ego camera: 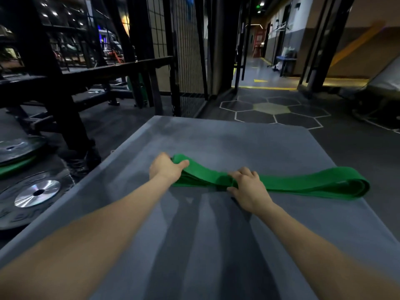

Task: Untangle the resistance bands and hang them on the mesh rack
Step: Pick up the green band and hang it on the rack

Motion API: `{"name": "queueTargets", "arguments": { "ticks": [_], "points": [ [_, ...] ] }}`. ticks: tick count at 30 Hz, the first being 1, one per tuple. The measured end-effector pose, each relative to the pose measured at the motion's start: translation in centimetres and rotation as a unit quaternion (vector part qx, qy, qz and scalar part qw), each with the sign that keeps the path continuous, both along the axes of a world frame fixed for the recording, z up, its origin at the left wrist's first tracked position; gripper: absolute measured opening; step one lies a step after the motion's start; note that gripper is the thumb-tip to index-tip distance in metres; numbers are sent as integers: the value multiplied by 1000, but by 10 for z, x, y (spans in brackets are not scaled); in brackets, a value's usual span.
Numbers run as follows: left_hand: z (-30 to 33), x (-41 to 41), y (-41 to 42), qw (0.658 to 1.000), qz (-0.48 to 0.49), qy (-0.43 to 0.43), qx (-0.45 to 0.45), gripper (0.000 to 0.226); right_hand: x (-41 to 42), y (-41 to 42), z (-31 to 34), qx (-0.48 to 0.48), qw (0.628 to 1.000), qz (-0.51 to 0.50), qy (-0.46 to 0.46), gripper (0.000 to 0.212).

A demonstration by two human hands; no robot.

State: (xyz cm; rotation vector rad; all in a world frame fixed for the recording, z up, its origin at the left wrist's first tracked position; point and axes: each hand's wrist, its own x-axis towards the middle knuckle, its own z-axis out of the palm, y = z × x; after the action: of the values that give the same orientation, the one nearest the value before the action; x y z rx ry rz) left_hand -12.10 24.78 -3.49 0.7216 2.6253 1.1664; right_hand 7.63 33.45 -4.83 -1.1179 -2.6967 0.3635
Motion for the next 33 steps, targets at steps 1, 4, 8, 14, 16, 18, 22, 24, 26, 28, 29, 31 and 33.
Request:
{"name": "queueTargets", "arguments": {
  "ticks": [1,4,8,14,16,18,22,24,26,28,29,31,33],
  "points": [
    [1,-3,0,1000,4,-19,16,52,-2,1,0,1,1000,2,-2,45],
    [3,-12,-2,990,24,-106,89,44,-8,2,1,3,1000,9,-5,44],
    [-10,-21,-2,982,38,-155,101,52,-15,3,0,7,999,14,-30,39],
    [-18,-23,-12,988,84,-121,55,57,-16,10,-13,30,998,39,-41,45],
    [-19,-23,-16,987,77,-136,45,70,-16,13,-13,28,998,45,-46,45],
    [-20,-19,-18,987,68,-145,23,69,-17,14,-13,31,997,50,-50,44],
    [-14,-14,-17,986,64,-149,28,57,-17,15,-17,35,997,48,-45,46],
    [-16,-16,-15,981,65,-170,63,53,-17,15,-19,40,997,46,-42,47],
    [-15,-17,-12,962,52,-232,136,38,-16,14,-19,44,997,46,-37,47],
    [-4,-10,-13,933,27,-298,201,19,-13,13,-19,45,998,43,-22,46],
    [2,-5,-15,921,17,-323,217,16,-11,11,-19,49,998,43,-12,46],
    [16,2,-23,900,7,-358,248,25,-6,5,-21,69,996,50,15,47],
    [27,6,-37,888,18,-377,263,28,-4,-7,-21,77,995,59,40,48]
  ]
}}
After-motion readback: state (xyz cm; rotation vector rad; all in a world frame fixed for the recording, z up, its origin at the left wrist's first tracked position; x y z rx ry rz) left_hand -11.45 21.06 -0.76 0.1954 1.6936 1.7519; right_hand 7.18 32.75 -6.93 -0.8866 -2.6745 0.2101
